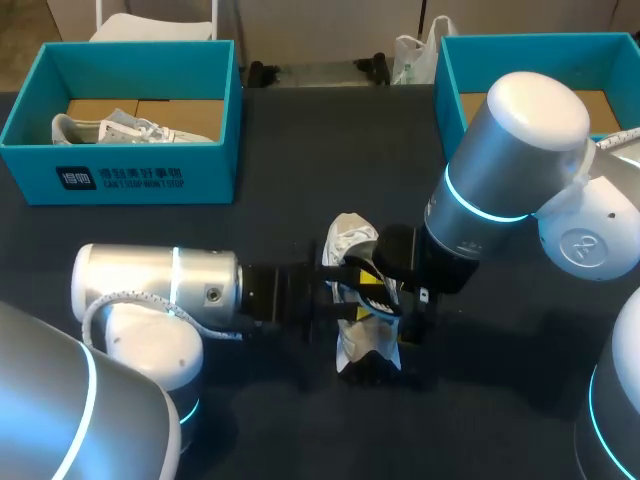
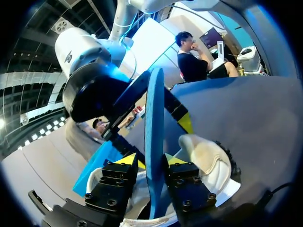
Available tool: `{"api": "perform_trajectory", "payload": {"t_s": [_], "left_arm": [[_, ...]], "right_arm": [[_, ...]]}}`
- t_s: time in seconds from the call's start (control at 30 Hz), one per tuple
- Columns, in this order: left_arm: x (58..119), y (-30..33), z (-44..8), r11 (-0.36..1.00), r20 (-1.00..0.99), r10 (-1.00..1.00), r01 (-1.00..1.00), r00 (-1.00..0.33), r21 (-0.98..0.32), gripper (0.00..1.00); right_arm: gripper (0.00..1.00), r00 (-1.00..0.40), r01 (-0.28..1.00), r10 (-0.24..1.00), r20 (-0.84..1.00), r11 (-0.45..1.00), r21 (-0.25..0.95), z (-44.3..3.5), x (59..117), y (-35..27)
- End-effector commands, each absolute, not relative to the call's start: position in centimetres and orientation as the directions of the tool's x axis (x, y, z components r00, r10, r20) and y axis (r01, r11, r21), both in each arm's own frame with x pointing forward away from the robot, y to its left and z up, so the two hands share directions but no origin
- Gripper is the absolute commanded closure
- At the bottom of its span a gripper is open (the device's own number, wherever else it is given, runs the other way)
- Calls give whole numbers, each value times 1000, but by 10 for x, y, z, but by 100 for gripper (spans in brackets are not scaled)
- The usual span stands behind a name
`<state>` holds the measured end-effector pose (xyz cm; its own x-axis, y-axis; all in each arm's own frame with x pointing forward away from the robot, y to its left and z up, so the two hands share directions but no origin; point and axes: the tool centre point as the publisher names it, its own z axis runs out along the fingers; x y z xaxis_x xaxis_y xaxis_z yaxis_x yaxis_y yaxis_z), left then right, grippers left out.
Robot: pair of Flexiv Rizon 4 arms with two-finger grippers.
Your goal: Take the shoe out of the shoebox, open the shoe tongue, remove and reinsert the insole, then place the shoe into the shoebox
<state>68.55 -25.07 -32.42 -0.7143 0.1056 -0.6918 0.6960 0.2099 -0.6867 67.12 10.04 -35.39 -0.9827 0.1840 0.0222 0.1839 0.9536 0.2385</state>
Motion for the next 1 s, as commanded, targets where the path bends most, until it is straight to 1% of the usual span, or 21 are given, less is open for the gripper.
{"api": "perform_trajectory", "payload": {"t_s": [0.03, 0.07, 0.27, 0.47, 0.77, 0.9, 0.93, 0.97, 1.0], "left_arm": [[681, -254, -325, 214, -698, 116, 704, -706, -677, 84], [681, -255, -327, 214, -702, 117, 708, -703, -673, 100], [684, -256, -337, 215, -744, 102, 745, -660, -631, 100], [697, -255, -345, 227, -752, 94, 750, -652, -622, 100], [714, -259, -355, 282, -762, 90, 750, -642, -598, 100], [714, -255, -352, 286, -744, 87, 732, -662, -618, 100], [713, -253, -350, 287, -742, 86, 729, -665, -621, 92], [712, -252, -348, 286, -741, 86, 729, -666, -622, 76], [710, -250, -345, 285, -740, 85, 728, -667, -623, 73]], "right_arm": [[0, -982, 185, 185, 20, 954, 237, -355, 671, 102], [0, -982, 185, 185, 20, 954, 237, -355, 671, 102], [0, -982, 185, 185, 20, 954, 237, -355, 671, 102], [0, -982, 185, 185, 20, 954, 237, -355, 671, 102], [0, -982, 185, 185, 20, 954, 237, -355, 671, 102], [0, -982, 185, 185, 20, 954, 237, -355, 671, 102], [0, -982, 185, 185, 20, 954, 237, -355, 671, 102], [0, -982, 185, 185, 20, 954, 237, -355, 671, 102], [0, -982, 185, 185, 20, 954, 237, -355, 671, 102]]}}
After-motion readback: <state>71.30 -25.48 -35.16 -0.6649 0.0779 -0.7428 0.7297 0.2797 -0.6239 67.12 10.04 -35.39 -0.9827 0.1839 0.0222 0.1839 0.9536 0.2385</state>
